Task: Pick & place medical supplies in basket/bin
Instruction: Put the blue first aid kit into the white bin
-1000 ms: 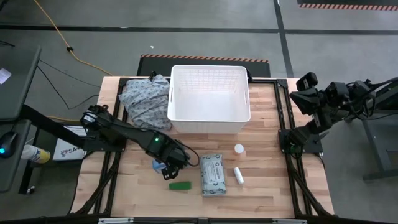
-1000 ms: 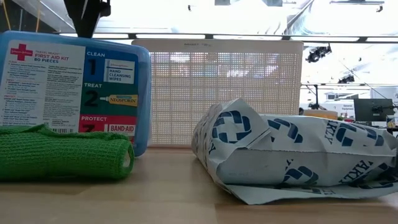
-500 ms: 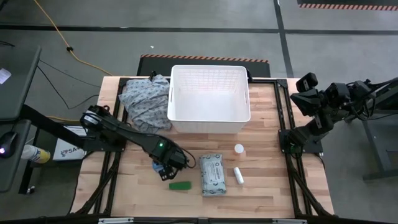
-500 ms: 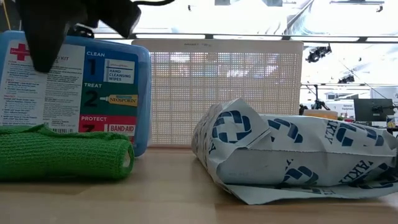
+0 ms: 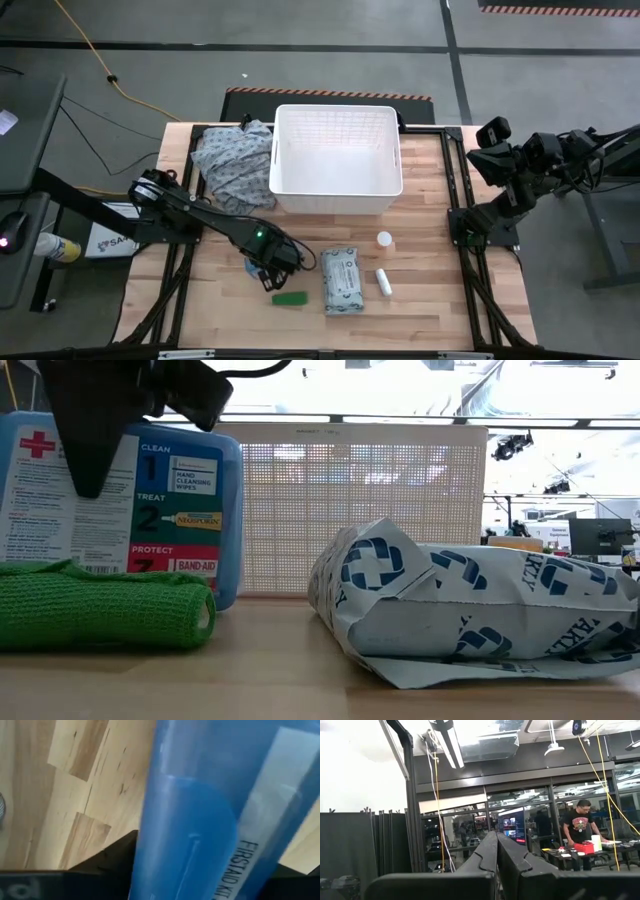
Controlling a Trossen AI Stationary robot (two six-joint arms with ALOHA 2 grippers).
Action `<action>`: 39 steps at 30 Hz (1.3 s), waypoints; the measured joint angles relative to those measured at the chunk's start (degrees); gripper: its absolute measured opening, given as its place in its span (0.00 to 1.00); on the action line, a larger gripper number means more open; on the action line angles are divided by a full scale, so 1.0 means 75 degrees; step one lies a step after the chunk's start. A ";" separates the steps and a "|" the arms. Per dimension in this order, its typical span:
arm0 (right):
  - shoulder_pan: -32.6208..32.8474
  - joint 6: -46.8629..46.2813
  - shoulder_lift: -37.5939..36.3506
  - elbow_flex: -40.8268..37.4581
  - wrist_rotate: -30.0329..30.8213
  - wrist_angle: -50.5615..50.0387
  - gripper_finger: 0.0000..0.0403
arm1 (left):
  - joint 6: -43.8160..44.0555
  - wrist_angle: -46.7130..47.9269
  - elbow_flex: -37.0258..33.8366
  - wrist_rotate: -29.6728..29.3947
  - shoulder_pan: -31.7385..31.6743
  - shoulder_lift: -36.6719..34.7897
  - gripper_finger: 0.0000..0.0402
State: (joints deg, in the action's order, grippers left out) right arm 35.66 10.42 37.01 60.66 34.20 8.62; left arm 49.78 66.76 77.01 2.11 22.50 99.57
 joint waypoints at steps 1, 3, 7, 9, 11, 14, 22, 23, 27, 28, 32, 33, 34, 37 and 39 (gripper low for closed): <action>0.0000 0.0002 0.0000 0.0000 0.0000 0.0000 0.00 | 0.0001 -0.0036 0.0000 -0.0003 0.0002 0.0000 0.59; 0.0000 0.0002 0.0000 0.0000 0.0000 0.0000 0.00 | 0.0000 -0.0129 0.0000 -0.0011 0.0003 -0.0002 0.53; 0.0000 0.0005 0.0000 0.0000 0.0004 0.0000 0.00 | 0.0000 -0.0174 0.0006 -0.0018 0.0003 -0.0006 0.49; 0.0000 0.0005 0.0000 0.0000 0.0006 0.0000 0.00 | 0.0003 -0.0174 0.0006 -0.0020 0.0003 -0.0006 0.49; 0.0000 0.0005 0.0000 0.0000 0.0006 0.0000 0.00 | 0.0056 -0.0169 0.0006 -0.0020 0.0003 -0.0006 0.49; 0.0000 0.0005 0.0000 0.0000 0.0009 0.0000 0.00 | 0.0144 -0.0156 0.0007 0.0009 0.0003 -0.0006 0.49; -0.0001 0.0007 0.0000 0.0000 0.0026 0.0000 0.00 | 0.0204 0.0718 0.0914 0.0059 0.0003 -0.0006 0.49; 0.0000 0.0008 0.0000 0.0000 0.0026 0.0000 0.00 | 0.0202 0.0909 0.1128 0.0022 0.0002 -0.0006 0.49; -0.0001 -0.0001 0.0000 0.0000 0.0025 0.0002 0.00 | 0.0164 0.1518 0.2112 -0.0089 0.0003 -0.0006 0.49; -0.0002 0.0000 0.0000 0.0000 0.0023 0.0003 0.00 | 0.0166 0.1745 0.2370 -0.0159 0.0003 -0.0006 0.49; -0.0001 -0.0006 0.0000 0.0000 0.0021 0.0000 0.00 | 0.0216 0.2337 0.3638 -0.0409 0.0003 -0.0006 0.49; -0.0002 -0.0008 0.0000 0.0001 0.0020 0.0001 0.00 | 0.0260 0.2502 0.3949 -0.0479 0.0003 -0.0006 0.49; -0.0001 -0.0007 0.0000 0.0001 0.0022 0.0001 0.00 | 0.0298 0.2623 0.4276 -0.0571 0.0003 -0.0006 0.49; 0.0000 -0.0033 0.0000 0.0003 0.0020 0.0000 0.00 | 0.0547 0.2756 0.5212 -0.0902 0.0000 -0.0006 0.49; 0.0000 -0.0135 0.0000 0.0003 0.0017 0.0000 0.00 | 0.0702 0.3031 0.5791 -0.1149 0.0000 -0.0006 0.49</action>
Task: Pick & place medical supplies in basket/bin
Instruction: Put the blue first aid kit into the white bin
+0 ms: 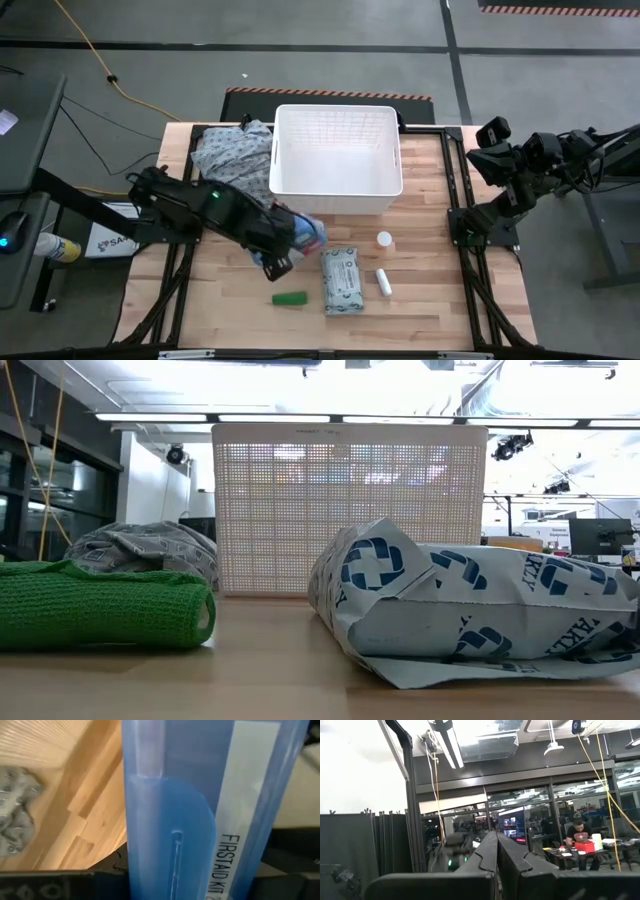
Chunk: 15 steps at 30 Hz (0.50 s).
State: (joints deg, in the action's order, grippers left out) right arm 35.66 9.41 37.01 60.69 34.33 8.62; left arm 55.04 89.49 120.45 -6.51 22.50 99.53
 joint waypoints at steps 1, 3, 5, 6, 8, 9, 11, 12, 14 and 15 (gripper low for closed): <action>0.0000 -0.0049 0.0000 0.0000 0.0000 0.0000 0.00 | 0.0077 0.0068 0.0280 -0.0129 0.0000 0.0000 0.49; -0.0001 -0.0055 0.0000 0.0000 -0.0003 0.0001 0.00 | 0.0114 0.0073 0.0776 -0.0379 -0.0003 -0.0003 0.49; 0.0000 -0.0055 0.0000 -0.0001 -0.0003 0.0000 0.00 | 0.0108 0.0108 0.1254 -0.0631 -0.0006 -0.0006 0.49; -0.0001 -0.0055 0.0003 0.0000 -0.0003 0.0002 0.00 | 0.0106 0.0091 0.1467 -0.0816 -0.0006 -0.0004 0.49; 0.0000 -0.0053 0.0003 0.0000 -0.0003 0.0003 0.00 | 0.0102 0.0076 0.1889 -0.1245 -0.0006 -0.0004 0.49; 0.0000 -0.0055 0.0003 0.0000 -0.0003 0.0003 0.00 | 0.0094 0.0022 0.1964 -0.1496 -0.0025 -0.0022 0.49; -0.0001 -0.0050 0.0003 0.0000 -0.0002 0.0009 0.00 | 0.0059 -0.0201 0.1892 -0.1778 -0.0206 -0.0151 0.49; -0.0003 -0.0019 0.0003 0.0000 0.0010 0.0021 0.00 | 0.0050 -0.0178 0.1879 -0.1803 -0.0286 -0.0198 0.49; 0.0000 0.0059 0.0003 0.0000 0.0052 0.0035 0.00 | 0.0008 -0.0135 0.1922 -0.1959 -0.0644 -0.0238 0.49; 0.0000 0.0123 0.0000 0.0000 0.0116 0.0055 0.00 | -0.0099 -0.0224 0.1942 -0.1996 -0.0819 -0.0263 0.49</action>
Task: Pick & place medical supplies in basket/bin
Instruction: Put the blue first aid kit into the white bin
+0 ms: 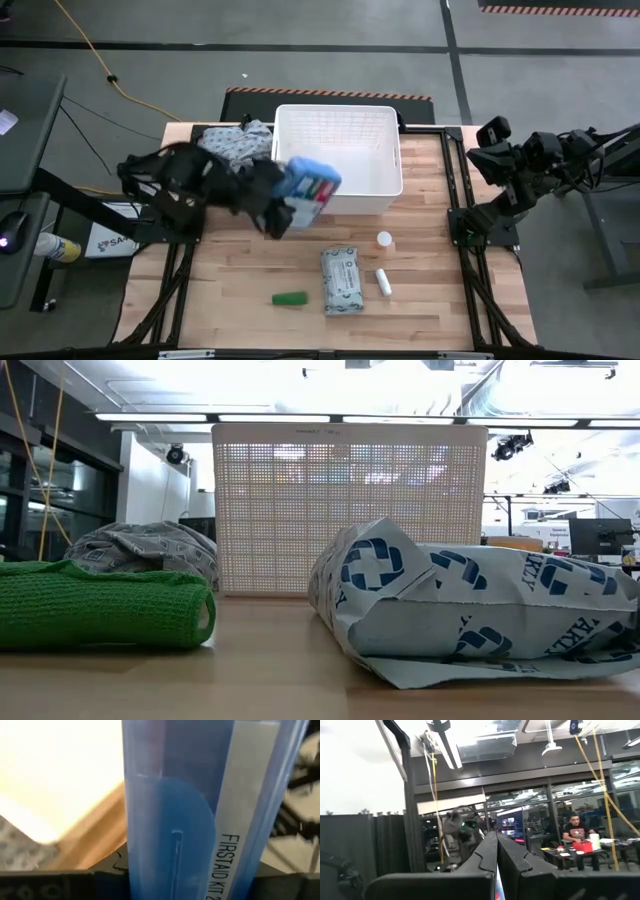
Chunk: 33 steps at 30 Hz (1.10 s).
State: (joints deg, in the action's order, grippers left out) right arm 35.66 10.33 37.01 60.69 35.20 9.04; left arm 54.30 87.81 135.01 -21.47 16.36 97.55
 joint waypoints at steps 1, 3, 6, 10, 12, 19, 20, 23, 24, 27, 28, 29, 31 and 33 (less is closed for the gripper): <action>-0.0001 0.0042 0.0003 0.0000 0.0062 0.0016 0.00 | -0.0125 -0.0131 -0.0002 -0.0014 -0.0197 -0.0029 0.49; 0.0000 0.0070 0.0000 0.0000 0.0230 0.0030 0.00 | -0.0492 -0.0270 -0.0002 0.0077 -0.0644 -0.0073 0.49; -0.0001 0.0085 0.0000 0.0000 0.0523 0.0029 0.00 | -0.1213 -0.0838 -0.0002 0.0374 -0.1355 -0.0089 0.49; -0.0003 0.0128 0.0000 0.0000 0.0816 0.0026 0.00 | -0.2027 -0.1334 -0.0005 0.0596 -0.2264 -0.0086 0.49; 0.0000 0.0287 0.0000 0.0000 0.0967 0.0029 0.00 | -0.2301 -0.1480 -0.0005 0.0709 -0.2729 -0.0086 0.49; -0.0001 0.0818 0.0000 0.0000 0.1686 0.0034 0.00 | -0.2740 -0.1736 -0.0005 0.0846 -0.3982 0.0114 0.49; -0.0001 0.0882 0.0000 0.0000 0.1795 0.0032 0.00 | -0.2786 -0.1783 -0.0005 0.0867 -0.4121 0.0150 0.49; -0.0003 0.1071 0.0000 0.0000 0.2097 0.0033 0.00 | -0.2815 -0.1872 -0.0005 0.1159 -0.4503 0.0362 0.49; -0.0002 0.1112 0.0000 0.0000 0.2172 0.0032 0.00 | -0.2812 -0.1888 -0.0011 0.1311 -0.4633 0.0433 0.49; 0.0000 0.1197 0.0000 0.0000 0.2408 0.0034 0.00 | -0.2706 -0.1981 -0.0008 0.1833 -0.4951 0.0687 0.49; -0.0001 0.1225 0.0000 0.0000 0.2461 0.0033 0.00 | -0.2621 -0.1961 -0.0008 0.1910 -0.5043 0.0788 0.49; -0.0002 0.1230 0.0000 0.0000 0.2502 0.0036 0.00 | -0.2600 -0.1938 -0.0008 0.1992 -0.5122 0.0883 0.49; 0.0000 0.1233 0.0003 0.0000 0.2634 0.0032 0.00 | -0.2549 -0.1978 -0.0011 0.2038 -0.5228 0.1040 0.49; -0.0002 0.1233 0.0003 0.0000 0.2772 0.0035 0.00 | -0.2468 -0.1977 -0.0009 0.2050 -0.5298 0.1201 0.49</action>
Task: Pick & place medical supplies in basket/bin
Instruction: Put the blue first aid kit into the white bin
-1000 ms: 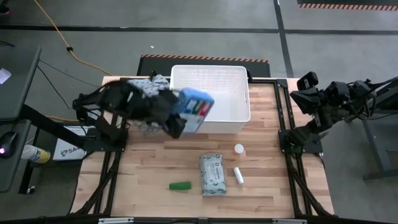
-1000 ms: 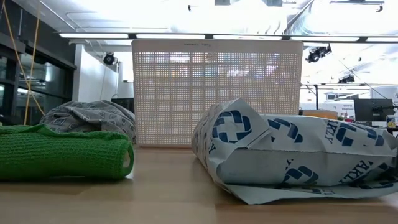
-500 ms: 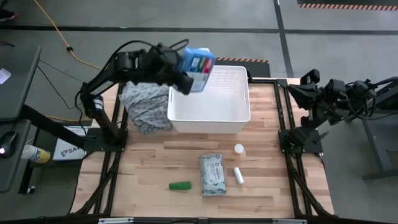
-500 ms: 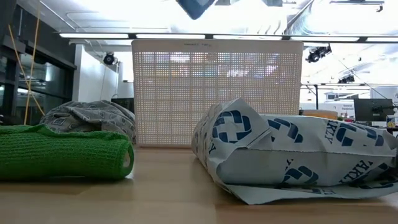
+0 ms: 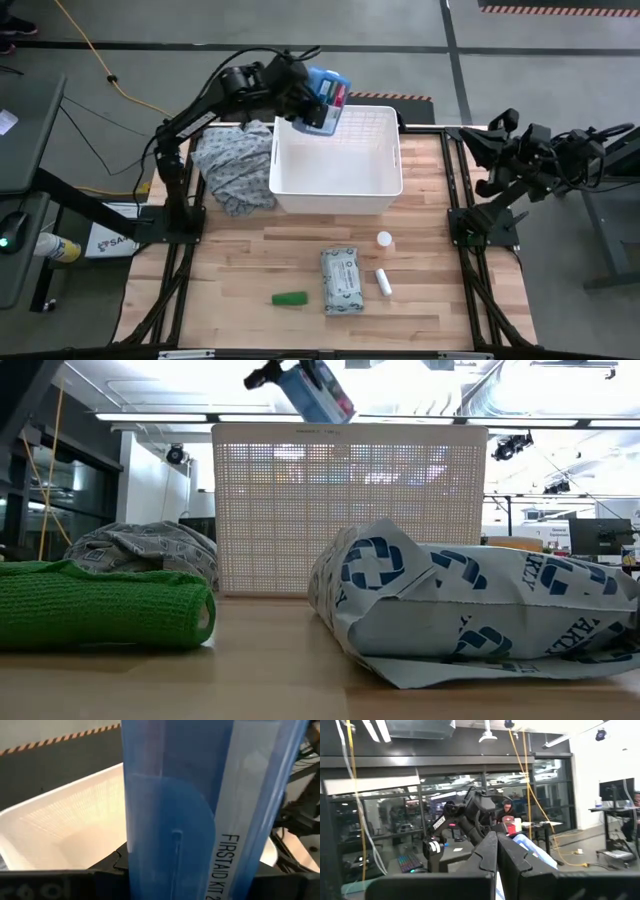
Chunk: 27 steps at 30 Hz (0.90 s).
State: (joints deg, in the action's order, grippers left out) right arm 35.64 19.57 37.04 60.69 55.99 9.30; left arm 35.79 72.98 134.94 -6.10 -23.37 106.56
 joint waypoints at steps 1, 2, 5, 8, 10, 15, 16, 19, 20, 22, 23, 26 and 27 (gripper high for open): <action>0.0002 0.0000 0.0000 0.0000 0.0084 -0.0004 0.00 | 0.0037 0.0009 -0.0001 0.0001 -0.0010 0.0077 0.49; -0.0001 0.0002 0.0000 0.0000 0.0175 -0.0003 0.00 | 0.0063 0.0029 0.0001 -0.0006 -0.0018 0.0168 0.49; 0.0000 0.0064 0.0000 0.0000 0.0624 -0.0005 0.00 | 0.0156 0.0069 -0.0001 -0.0036 -0.0047 0.0341 0.49; 0.0002 0.0329 -0.0002 0.0000 0.1316 -0.0003 0.00 | 0.0261 0.0061 -0.0001 -0.0055 -0.0050 0.0493 0.49; 0.0001 0.0479 -0.0003 0.0000 0.1810 0.0000 0.00 | 0.0331 0.0069 -0.0001 -0.0093 -0.0050 0.0617 0.49; 0.0000 0.0695 -0.0003 0.0000 0.3071 0.0000 0.00 | 0.0618 0.0133 -0.0001 -0.0295 -0.0066 0.0865 0.49; 0.0002 0.0755 -0.0003 0.0000 0.3275 0.0000 0.00 | 0.0702 0.0166 -0.0001 -0.0299 -0.0090 0.0912 0.49; 0.0001 0.0992 -0.0003 0.0000 0.3703 0.0000 0.00 | 0.1055 0.0299 -0.0001 -0.0369 -0.0100 0.1049 0.49; 0.0002 0.1112 -0.0003 0.0000 0.3776 0.0000 0.00 | 0.1228 0.0369 -0.0001 -0.0466 -0.0100 0.1080 0.49; 0.0002 0.1398 -0.0003 0.0000 0.3887 0.0000 0.00 | 0.1583 0.0522 -0.0001 -0.0614 -0.0099 0.1134 0.49; 0.0002 0.1547 -0.0003 0.0000 0.3933 0.0000 0.00 | 0.1747 0.0578 -0.0001 -0.0649 -0.0091 0.1159 0.49; 0.0002 0.1948 -0.0003 0.0000 0.3977 0.0000 0.00 | 0.2171 0.0801 -0.0001 -0.0647 -0.0086 0.1199 0.49; 0.0002 0.2072 -0.0003 0.0000 0.3977 0.0000 0.00 | 0.2322 0.0844 0.0000 -0.0645 -0.0085 0.1246 0.49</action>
State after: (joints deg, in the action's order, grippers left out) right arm 35.66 35.11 37.01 60.69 85.82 9.30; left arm 53.21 79.31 134.95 -10.94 -24.01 115.90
